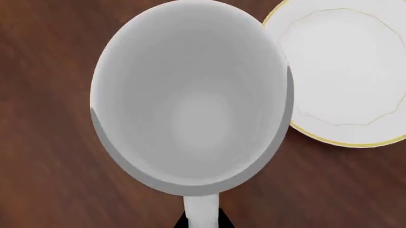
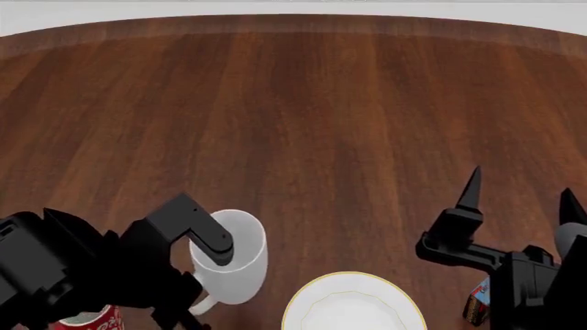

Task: Put the white mug on the plate.

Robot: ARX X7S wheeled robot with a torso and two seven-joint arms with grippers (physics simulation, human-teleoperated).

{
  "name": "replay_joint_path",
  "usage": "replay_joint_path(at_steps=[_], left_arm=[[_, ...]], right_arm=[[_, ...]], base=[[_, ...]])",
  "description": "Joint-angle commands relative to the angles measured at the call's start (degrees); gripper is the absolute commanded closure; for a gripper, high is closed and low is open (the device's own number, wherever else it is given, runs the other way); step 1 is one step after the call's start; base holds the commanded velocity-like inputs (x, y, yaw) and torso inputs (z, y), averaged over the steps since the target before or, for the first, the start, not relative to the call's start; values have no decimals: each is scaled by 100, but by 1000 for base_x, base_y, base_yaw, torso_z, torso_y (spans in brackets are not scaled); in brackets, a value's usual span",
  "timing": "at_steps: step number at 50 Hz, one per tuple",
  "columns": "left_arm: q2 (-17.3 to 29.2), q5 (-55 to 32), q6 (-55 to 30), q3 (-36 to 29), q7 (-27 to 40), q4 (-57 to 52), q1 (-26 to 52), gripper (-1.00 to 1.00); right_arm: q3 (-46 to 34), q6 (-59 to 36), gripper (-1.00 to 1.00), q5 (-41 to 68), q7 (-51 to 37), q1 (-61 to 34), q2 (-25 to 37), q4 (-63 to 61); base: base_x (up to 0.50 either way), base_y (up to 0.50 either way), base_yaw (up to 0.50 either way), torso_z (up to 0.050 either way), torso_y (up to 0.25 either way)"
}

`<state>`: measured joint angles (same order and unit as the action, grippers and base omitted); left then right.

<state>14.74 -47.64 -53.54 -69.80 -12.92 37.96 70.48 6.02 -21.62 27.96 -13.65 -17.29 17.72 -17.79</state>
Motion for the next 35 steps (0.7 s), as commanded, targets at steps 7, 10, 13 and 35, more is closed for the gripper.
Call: replay_joint_path(at_steps=[7, 10, 13, 35], left_arm=[[319, -308, -439, 283, 518, -1275, 304, 100], [329, -321, -453, 282, 561, -1438, 314, 100], [353, -373, -472, 316, 615, -1650, 317, 100], [373, -717, -660, 447, 967, -2878, 276, 100]], right_arm=[[36, -33, -100, 79, -54, 72, 52, -129], [47, -32, -100, 85, -67, 92, 60, -140], [59, -31, -100, 93, -83, 109, 66, -157], [164, 40, -100, 176, -122, 298, 106, -252]], base=[[0, 0, 0, 0, 0], [0, 0, 0, 0, 0], [0, 0, 0, 0, 0], [0, 0, 0, 0, 0]])
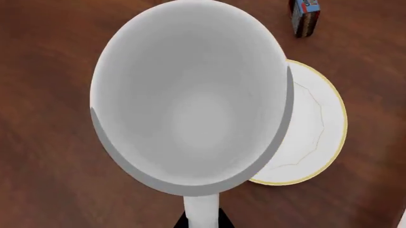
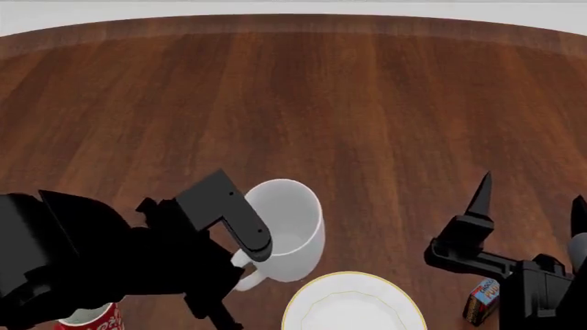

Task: Put the white mug on the plate.

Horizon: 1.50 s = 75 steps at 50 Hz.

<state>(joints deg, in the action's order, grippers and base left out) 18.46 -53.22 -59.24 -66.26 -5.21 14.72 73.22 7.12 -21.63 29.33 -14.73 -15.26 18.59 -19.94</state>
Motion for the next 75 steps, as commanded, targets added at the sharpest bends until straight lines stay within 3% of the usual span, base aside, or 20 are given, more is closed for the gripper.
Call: replay_joint_path(at_steps=[1, 26, 75], left_arm=[[-9, -184, -103, 104, 211, -599, -2, 100], [-362, -187, 17, -132, -68, -582, -99, 100], [-1126, 461, 1033, -641, -1301, 1704, -220, 100]], right_arm=[[58, 44, -100, 42, -15, 103, 21, -41], [168, 210, -100, 102, -1, 260, 40, 35], [184, 563, -100, 94, 90, 360, -18, 557]], base=[[0, 0, 0, 0, 0], [0, 0, 0, 0, 0], [0, 0, 0, 0, 0]])
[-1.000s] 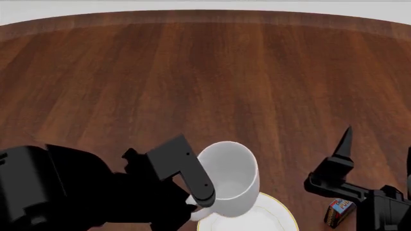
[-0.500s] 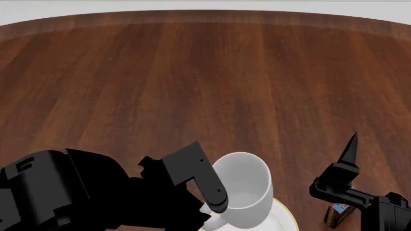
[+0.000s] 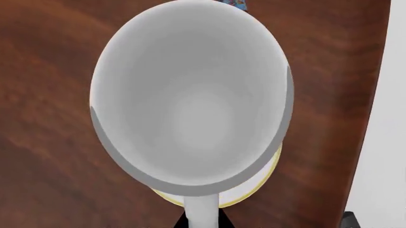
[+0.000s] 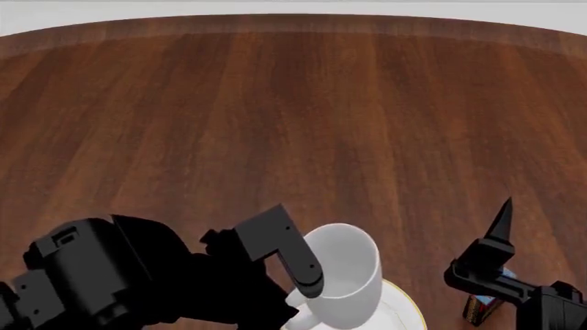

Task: Put the white mug on the plate.

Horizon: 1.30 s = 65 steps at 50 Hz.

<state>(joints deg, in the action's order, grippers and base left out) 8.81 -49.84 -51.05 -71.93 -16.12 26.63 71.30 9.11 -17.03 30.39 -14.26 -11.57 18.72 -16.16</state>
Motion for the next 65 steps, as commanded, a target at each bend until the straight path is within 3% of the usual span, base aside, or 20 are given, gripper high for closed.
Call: replay_joint_path(at_steps=[1, 65], left_arm=[[-163, 124, 209, -76, -216, 518, -15, 100], [-852, 405, 910, -479, -925, 2106, -90, 100]], right_arm=[[-13, 105, -100, -5, 45, -9, -30, 183], [42, 428, -100, 106, 120, 139, -51, 554]], base=[[0, 0, 0, 0, 0], [0, 0, 0, 0, 0]])
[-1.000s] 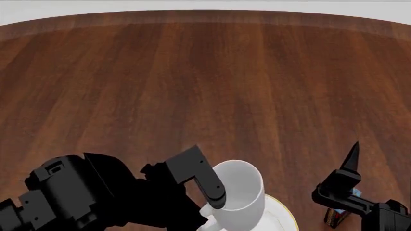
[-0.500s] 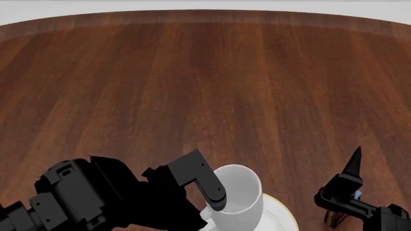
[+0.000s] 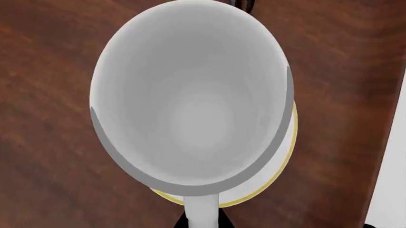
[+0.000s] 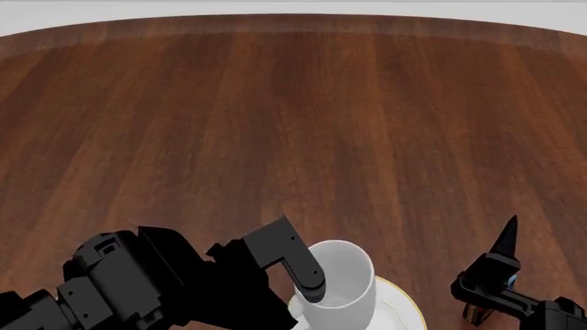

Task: Put the white mug on the plate.

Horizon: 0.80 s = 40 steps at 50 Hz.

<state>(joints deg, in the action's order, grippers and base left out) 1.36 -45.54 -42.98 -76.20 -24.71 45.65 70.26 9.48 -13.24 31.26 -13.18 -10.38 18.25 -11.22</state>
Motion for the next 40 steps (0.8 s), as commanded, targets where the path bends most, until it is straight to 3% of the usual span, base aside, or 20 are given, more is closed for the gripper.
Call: replay_joint_path(at_steps=[1, 26, 40], left_arm=[[-112, -35, 116, -72, -77, 214, 12, 100], [-134, -998, 595, -995, 39, 487, 132, 100], [-135, -1125, 661, -1148, 34, 545, 129, 100]], right_arm=[[9, 50, -100, 23, 10, 25, -3, 61], [6, 160, -100, 54, 39, 47, -13, 190], [-13, 246, -100, 61, 81, 38, -32, 321]], base=[[0, 0, 0, 0, 0], [0, 0, 0, 0, 0], [0, 0, 0, 0, 0]])
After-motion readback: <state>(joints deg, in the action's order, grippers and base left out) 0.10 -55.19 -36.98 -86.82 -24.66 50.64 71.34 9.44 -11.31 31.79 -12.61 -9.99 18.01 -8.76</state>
